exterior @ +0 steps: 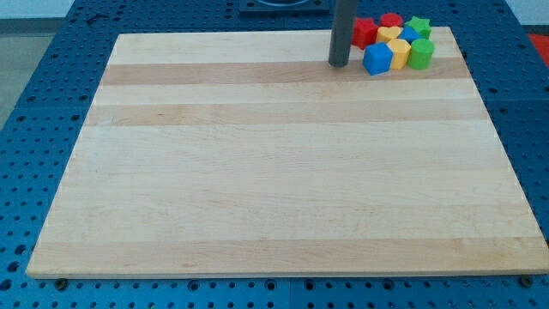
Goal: Slide green star along with red circle and red star towards top center
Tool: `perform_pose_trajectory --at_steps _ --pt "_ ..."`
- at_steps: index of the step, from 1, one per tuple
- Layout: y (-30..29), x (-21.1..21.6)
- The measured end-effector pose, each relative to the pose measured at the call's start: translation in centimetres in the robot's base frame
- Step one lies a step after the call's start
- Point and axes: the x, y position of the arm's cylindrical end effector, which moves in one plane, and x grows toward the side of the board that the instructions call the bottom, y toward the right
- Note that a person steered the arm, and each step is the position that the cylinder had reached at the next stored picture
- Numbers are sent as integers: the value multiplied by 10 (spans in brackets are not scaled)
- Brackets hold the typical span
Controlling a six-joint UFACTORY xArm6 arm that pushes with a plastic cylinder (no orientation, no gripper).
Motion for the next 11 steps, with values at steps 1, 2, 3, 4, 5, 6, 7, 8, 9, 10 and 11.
perform_pose_trajectory --at_steps 1,2,3,4,5,6,7,8,9,10,11 --pt "-15 -8" --pt "16 29" --pt "49 58" --pt "103 58" --pt "182 35" --pt "259 1" --pt "265 -10" --pt "257 -78" --pt "254 -81" --pt "223 -80" --pt "189 -81"
